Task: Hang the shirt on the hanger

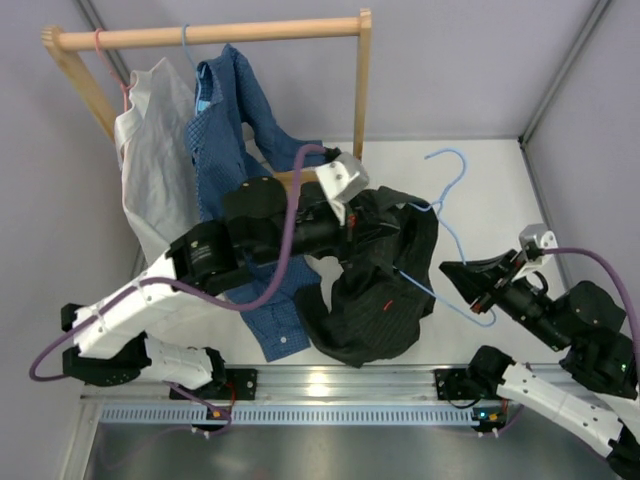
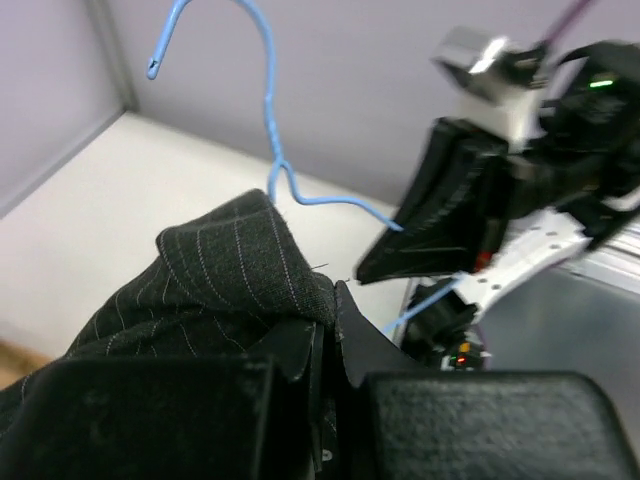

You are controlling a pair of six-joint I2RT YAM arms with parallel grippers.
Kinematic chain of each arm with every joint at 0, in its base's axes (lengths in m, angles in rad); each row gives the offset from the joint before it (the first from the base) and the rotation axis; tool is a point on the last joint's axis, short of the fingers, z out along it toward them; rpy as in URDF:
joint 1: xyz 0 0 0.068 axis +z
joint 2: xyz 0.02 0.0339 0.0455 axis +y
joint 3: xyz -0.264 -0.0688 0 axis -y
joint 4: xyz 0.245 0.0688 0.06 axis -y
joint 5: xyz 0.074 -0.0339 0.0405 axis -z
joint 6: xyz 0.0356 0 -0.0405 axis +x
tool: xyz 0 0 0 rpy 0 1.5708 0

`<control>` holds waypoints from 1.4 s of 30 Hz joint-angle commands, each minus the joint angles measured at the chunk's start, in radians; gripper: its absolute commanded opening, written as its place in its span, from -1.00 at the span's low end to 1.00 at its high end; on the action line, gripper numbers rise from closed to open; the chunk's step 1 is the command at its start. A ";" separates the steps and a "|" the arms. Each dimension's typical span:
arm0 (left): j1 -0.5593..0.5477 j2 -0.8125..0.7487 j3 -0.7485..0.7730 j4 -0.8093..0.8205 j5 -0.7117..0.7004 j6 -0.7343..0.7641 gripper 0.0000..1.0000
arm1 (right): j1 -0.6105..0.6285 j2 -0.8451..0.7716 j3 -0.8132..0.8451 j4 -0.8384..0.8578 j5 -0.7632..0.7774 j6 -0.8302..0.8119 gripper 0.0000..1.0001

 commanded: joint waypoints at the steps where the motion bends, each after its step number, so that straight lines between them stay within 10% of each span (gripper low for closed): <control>1: -0.013 0.093 0.002 -0.063 -0.254 -0.019 -1.00 | -0.002 0.046 -0.013 0.063 -0.111 -0.018 -1.00; 6: -0.015 0.119 -0.028 -0.063 -0.445 -0.021 -1.00 | -0.002 -0.019 -0.033 0.043 -0.123 -0.048 -1.00; 18: -0.015 -0.027 -0.168 -0.060 -0.109 0.178 -1.00 | -0.002 0.088 -0.029 -0.050 -0.346 -0.099 -1.00; 29: -0.015 -0.100 -0.185 -0.067 0.065 0.196 -1.00 | -0.001 0.268 0.005 0.238 -0.277 -0.053 -1.00; 34: -0.017 -0.071 -0.133 -0.060 -0.244 0.134 -1.00 | -0.001 0.144 -0.174 0.574 -0.013 0.056 -1.00; 42: -0.017 -0.056 -0.150 0.092 -0.670 0.079 -1.00 | -0.001 -0.073 -0.276 0.528 0.096 0.047 -1.00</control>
